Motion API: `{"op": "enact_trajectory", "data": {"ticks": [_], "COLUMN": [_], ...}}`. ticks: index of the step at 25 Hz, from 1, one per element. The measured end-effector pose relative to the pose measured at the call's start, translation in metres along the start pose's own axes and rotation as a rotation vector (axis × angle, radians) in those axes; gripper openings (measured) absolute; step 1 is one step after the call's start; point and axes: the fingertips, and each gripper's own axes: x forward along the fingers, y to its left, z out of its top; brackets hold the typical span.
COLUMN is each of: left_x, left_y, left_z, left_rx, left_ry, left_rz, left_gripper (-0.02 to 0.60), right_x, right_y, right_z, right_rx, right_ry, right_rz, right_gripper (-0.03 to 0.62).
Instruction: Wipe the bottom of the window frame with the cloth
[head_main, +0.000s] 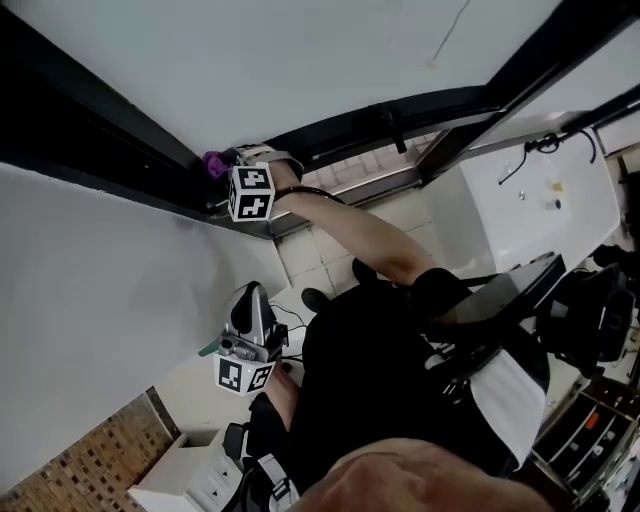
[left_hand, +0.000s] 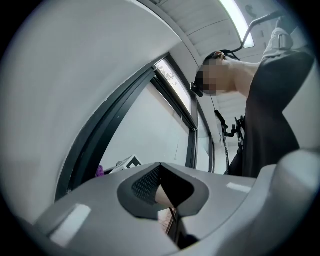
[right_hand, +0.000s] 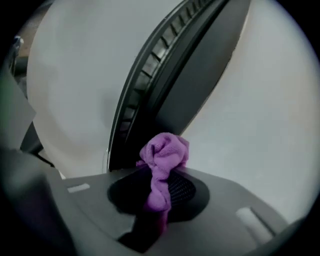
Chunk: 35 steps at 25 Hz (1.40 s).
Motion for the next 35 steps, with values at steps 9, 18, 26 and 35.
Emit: {"op": "enact_trajectory", "data": {"ticks": [9, 18, 26, 35], "left_x": [0.05, 0.081, 0.074, 0.075], "left_y": [-0.031, -0.07, -0.057, -0.059], "left_z": [-0.016, -0.031, -0.03, -0.03], "left_rx": [-0.015, -0.047, -0.054, -0.063], "left_ry": [0.041, 0.07, 0.049, 0.028], "left_rz": [-0.153, -0.234, -0.198, -0.232], "left_gripper": [0.0, 0.0, 0.0, 0.0], "right_x": [-0.091, -0.156, -0.221, -0.189], "right_y": [-0.061, -0.1, -0.134, -0.123], "right_z": [-0.141, -0.227, -0.212, -0.25], "right_rx": [-0.113, -0.233, -0.082, -0.483], "right_ry": [0.323, 0.611, 0.53, 0.832], "right_rz": [-0.167, -0.274, -0.365, -0.346], "right_gripper": [0.071, 0.067, 0.072, 0.06]}}
